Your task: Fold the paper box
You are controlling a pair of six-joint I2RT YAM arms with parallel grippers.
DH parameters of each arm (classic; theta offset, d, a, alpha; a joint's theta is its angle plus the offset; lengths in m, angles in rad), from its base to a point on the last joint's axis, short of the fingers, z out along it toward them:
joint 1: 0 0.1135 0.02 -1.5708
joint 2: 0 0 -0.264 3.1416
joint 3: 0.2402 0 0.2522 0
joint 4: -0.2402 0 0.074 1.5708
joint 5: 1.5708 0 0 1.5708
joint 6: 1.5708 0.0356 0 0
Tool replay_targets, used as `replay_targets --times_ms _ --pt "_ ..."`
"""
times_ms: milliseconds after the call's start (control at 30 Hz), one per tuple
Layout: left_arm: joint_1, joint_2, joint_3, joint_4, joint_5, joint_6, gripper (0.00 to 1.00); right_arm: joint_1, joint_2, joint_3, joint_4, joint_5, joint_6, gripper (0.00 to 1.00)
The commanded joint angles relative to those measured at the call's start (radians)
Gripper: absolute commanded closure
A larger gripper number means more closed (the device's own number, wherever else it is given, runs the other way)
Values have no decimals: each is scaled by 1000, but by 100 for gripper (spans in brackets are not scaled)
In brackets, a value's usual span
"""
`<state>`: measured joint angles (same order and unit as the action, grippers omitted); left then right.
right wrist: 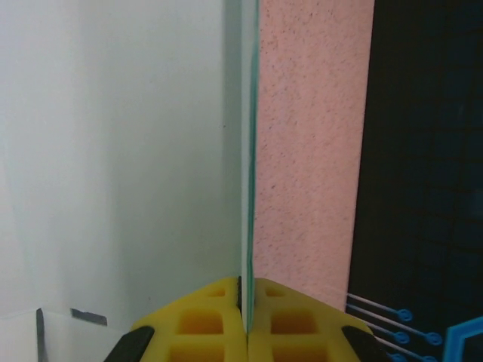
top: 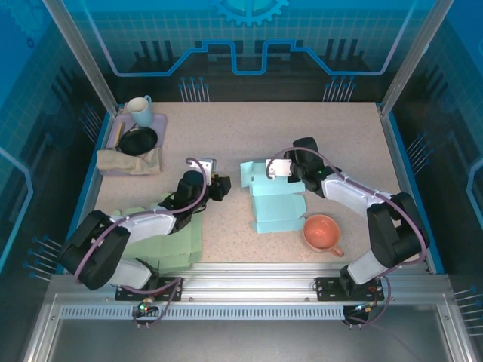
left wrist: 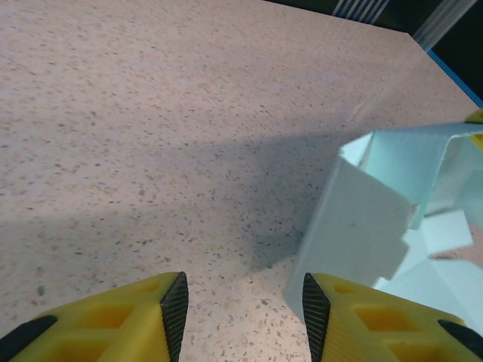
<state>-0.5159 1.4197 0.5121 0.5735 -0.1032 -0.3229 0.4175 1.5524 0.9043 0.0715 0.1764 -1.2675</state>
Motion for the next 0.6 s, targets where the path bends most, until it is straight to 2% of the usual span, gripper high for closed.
replay_targets --times_ms 0,400,567 --pt "5 38 0 127 102 54 54 19 -17 -61 208 8 -102 100" --pt "4 164 -8 241 173 96 53 1 48 -135 408 -16 -164 100" --pt "5 176 -7 237 152 114 54 1 78 -160 466 -22 -204 100"
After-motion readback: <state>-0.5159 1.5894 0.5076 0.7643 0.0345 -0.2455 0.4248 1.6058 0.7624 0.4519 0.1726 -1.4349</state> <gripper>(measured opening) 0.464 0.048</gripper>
